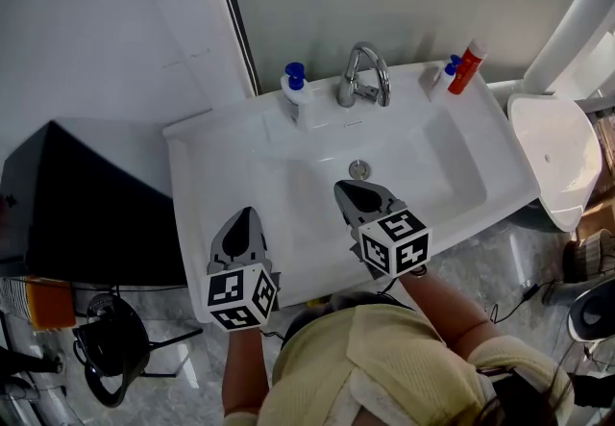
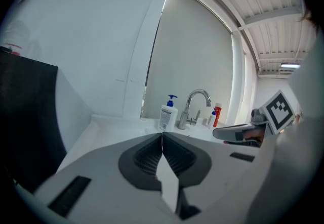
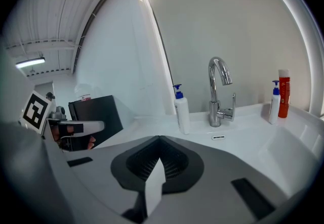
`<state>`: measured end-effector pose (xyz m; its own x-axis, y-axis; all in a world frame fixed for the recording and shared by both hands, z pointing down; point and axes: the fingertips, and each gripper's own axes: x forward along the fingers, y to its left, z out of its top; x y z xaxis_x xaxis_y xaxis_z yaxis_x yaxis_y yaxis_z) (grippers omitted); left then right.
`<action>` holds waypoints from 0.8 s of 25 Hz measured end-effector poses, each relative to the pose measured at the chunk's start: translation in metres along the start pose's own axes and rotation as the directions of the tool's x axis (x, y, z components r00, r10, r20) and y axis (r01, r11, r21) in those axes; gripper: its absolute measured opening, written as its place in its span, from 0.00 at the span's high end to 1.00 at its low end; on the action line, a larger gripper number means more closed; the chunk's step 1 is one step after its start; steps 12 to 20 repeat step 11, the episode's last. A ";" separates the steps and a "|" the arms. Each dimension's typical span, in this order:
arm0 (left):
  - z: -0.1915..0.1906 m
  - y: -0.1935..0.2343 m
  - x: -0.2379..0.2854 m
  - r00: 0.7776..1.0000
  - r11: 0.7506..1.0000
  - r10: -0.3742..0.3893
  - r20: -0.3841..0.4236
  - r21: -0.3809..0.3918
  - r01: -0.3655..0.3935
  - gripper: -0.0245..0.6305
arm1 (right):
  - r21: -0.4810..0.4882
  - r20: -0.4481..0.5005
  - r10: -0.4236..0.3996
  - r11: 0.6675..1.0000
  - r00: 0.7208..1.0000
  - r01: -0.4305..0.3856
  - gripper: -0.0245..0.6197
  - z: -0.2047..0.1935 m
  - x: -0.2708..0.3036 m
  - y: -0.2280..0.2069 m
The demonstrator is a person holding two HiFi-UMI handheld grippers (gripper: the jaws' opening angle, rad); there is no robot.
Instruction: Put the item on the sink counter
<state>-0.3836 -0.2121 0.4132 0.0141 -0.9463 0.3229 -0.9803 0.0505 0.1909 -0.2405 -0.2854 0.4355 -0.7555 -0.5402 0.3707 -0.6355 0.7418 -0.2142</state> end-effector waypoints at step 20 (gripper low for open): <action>0.001 -0.005 0.003 1.000 1.000 -0.027 0.001 0.013 0.027 0.90 | -0.007 -0.005 -0.011 1.000 1.000 0.011 0.93 0.004 0.003 -0.006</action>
